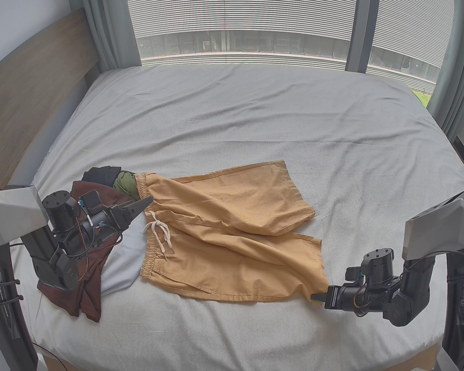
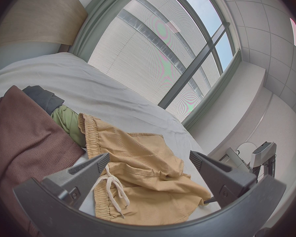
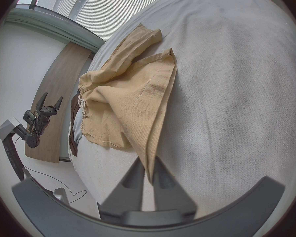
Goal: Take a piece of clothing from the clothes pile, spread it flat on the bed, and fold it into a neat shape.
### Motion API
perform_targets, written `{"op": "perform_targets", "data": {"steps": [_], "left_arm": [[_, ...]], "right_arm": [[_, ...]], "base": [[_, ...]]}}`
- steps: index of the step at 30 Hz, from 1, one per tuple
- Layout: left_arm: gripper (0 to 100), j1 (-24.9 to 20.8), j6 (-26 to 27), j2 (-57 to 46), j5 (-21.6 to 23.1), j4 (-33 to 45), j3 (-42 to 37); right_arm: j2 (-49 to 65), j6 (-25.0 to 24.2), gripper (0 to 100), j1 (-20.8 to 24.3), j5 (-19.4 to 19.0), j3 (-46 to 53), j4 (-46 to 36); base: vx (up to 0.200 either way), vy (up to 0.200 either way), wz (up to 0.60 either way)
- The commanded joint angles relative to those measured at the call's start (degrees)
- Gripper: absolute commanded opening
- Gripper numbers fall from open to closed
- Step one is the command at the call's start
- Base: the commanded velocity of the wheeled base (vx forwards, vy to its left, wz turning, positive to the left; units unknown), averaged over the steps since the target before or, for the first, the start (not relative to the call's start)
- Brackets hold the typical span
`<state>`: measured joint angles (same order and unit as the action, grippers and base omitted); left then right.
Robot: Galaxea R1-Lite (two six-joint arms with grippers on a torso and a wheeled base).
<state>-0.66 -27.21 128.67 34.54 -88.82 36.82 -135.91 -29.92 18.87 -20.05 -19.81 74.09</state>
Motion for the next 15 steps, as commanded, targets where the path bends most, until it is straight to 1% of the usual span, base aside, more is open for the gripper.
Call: {"op": "perform_targets", "data": {"steps": [1, 11, 12, 15], "left_arm": [[100, 0.0, 0.0, 0.0, 0.0, 0.0, 0.0], [100, 0.0, 0.0, 0.0, 0.0, 0.0, 0.0], [100, 0.0, 0.0, 0.0, 0.0, 0.0, 0.1], [100, 0.0, 0.0, 0.0, 0.0, 0.0, 0.1]], "right_arm": [[-0.2, 0.3, 100, -0.2, 0.0, 0.1, 1.1], [0.6, -0.4, 100, -3.5, -0.8, -0.8, 8.5], [0.6, -1.4, 100, -4.3, -1.1, -1.8, 9.9], [0.2, -4.4, 100, -5.0, -1.0, -5.1, 10.1]], "base": [[0.000, 0.000, 0.00], [0.000, 0.000, 0.00], [0.000, 0.000, 0.00], [0.000, 0.000, 0.00]]}}
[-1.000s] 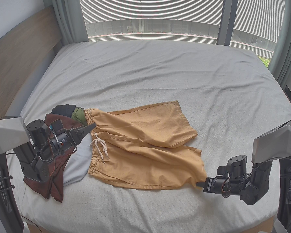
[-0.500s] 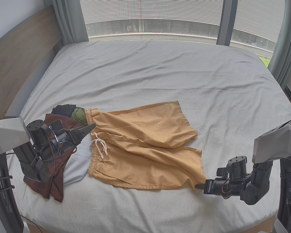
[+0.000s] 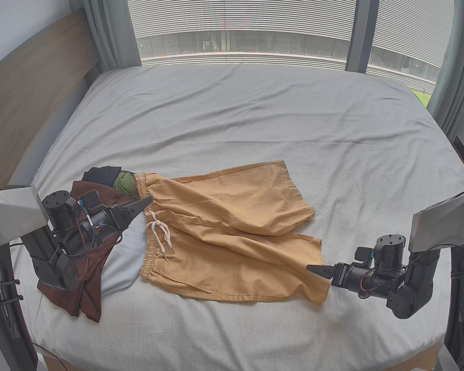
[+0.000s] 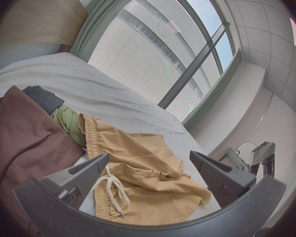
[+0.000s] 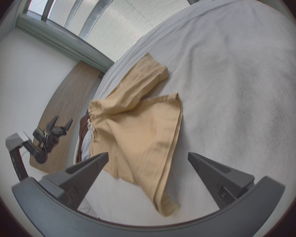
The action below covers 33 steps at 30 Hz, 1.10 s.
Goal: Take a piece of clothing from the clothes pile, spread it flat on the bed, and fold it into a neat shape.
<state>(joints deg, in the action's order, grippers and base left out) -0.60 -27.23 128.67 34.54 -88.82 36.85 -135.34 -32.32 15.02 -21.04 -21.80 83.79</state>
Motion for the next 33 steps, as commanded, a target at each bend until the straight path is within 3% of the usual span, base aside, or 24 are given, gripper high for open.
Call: {"op": "perform_targets", "data": {"steps": [1, 12, 31, 32, 33], "left_arm": [[100, -0.1, 0.0, 0.0, 0.0, 0.0, 0.1], [100, 0.0, 0.0, 0.1, 0.0, 0.0, 0.0], [100, -0.1, 0.0, 0.2, 0.0, 0.0, 0.1], [100, -0.1, 0.0, 0.2, 0.0, 0.0, 0.1], [100, 0.0, 0.0, 0.2, 0.1, 0.0, 0.1]], "right_arm": [[-0.6, -3.2, 100, -1.4, 0.1, -4.7, 0.1], [-6.5, -4.7, 100, -4.4, 0.2, -17.8, -5.0], [-9.0, -2.3, 100, -3.8, 0.2, -24.4, -9.4], [-9.0, -2.3, 0, -3.8, 0.2, -24.4, -9.4], [-9.0, -2.0, 0, -3.7, 0.3, -24.5, -9.8]], "base": [[0.000, 0.000, 0.00], [0.000, 0.000, 0.00], [0.000, 0.000, 0.00], [0.000, 0.000, 0.00], [0.000, 0.000, 0.00]]}}
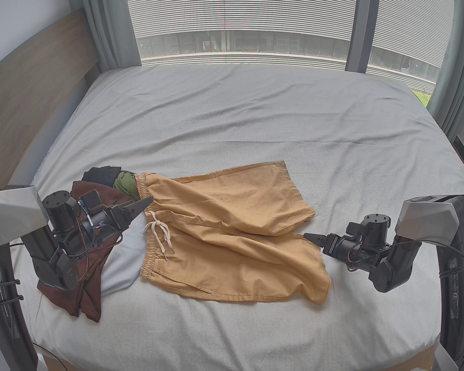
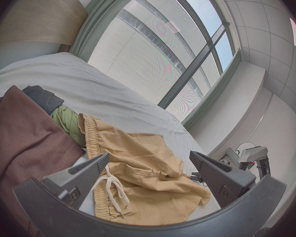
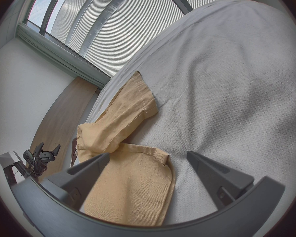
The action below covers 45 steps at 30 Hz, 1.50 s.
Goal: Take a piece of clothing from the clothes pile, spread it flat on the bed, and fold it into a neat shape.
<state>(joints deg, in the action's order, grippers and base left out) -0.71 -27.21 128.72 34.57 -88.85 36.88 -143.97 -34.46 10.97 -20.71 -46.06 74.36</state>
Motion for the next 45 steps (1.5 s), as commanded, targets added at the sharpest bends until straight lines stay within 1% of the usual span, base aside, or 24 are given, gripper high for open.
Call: {"op": "perform_targets", "data": {"steps": [1, 15, 20, 35, 45], "left_arm": [[100, 0.0, 0.0, 0.1, 0.1, 0.0, 0.0], [100, 0.2, 0.0, 0.0, 0.0, 0.0, 0.1], [100, 0.2, 0.0, 0.0, 0.0, 0.0, 0.1], [100, 0.5, -0.1, 0.3, -0.1, 0.1, 0.1], [100, 0.7, -0.1, 1.9, -0.2, 0.1, 0.1]], "right_arm": [[-0.4, 0.4, 0, 0.3, 0.0, -0.4, -0.4], [0.1, 1.2, 0, -0.8, 0.0, -4.0, -0.7], [1.3, 1.2, 0, -2.0, 0.0, -7.3, -4.7], [0.5, 1.2, 0, -3.4, 0.1, -17.8, -12.0], [0.1, 1.2, 0, -3.3, 0.3, -18.0, -11.6]], "base": [[0.000, 0.000, 0.00], [0.000, 0.000, 0.00], [0.000, 0.000, 0.00], [0.000, 0.000, 0.00], [0.000, 0.000, 0.00]]}}
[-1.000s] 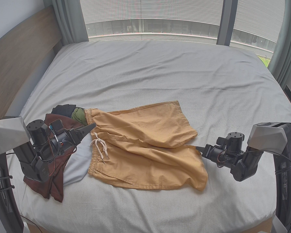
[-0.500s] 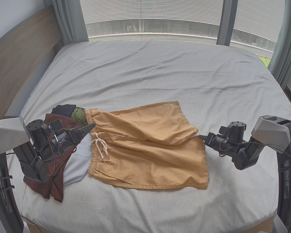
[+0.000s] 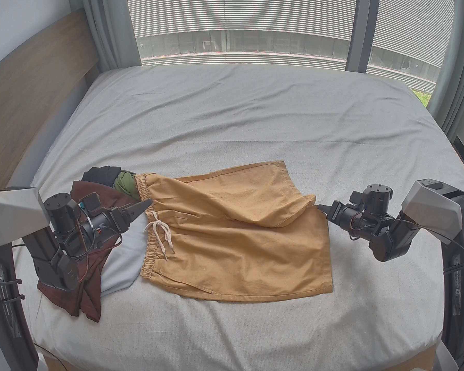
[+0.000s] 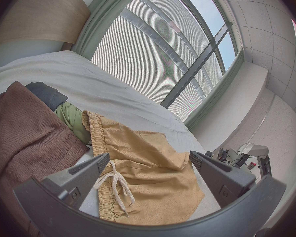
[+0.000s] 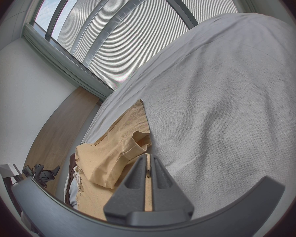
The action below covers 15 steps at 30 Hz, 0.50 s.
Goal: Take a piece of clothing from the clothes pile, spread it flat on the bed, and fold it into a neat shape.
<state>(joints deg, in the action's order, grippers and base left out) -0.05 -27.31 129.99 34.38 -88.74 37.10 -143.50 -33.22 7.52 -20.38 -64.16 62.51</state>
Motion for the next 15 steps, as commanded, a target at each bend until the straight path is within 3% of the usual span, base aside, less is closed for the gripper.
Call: {"op": "perform_targets", "data": {"steps": [1, 4, 5, 11, 15], "left_arm": [[100, 0.0, 0.0, 0.6, 0.0, 0.0, -0.2], [100, 0.0, 0.0, 0.5, 0.2, 0.0, -0.5], [100, 0.0, -0.2, 0.4, 0.3, 0.0, -1.1], [100, 0.0, -5.1, -1.9, 2.5, 0.4, -6.1], [100, -0.1, -5.2, -1.7, 2.4, 0.5, -7.0]], "right_arm": [[-0.5, 0.0, 0, 0.1, 0.0, 0.1, 0.3], [-0.5, 0.7, 0, 0.1, 0.4, 0.0, 0.7], [-0.5, 1.4, 100, 0.2, 1.4, 0.2, 1.4], [1.8, 1.9, 100, 0.7, 2.5, 7.4, 8.2], [3.7, 2.0, 100, 1.4, 2.5, 13.4, 14.9]], "base": [[0.000, 0.000, 0.00], [0.000, 0.000, 0.00], [0.000, 0.000, 0.00], [0.000, 0.000, 0.00], [0.000, 0.000, 0.00]]}}
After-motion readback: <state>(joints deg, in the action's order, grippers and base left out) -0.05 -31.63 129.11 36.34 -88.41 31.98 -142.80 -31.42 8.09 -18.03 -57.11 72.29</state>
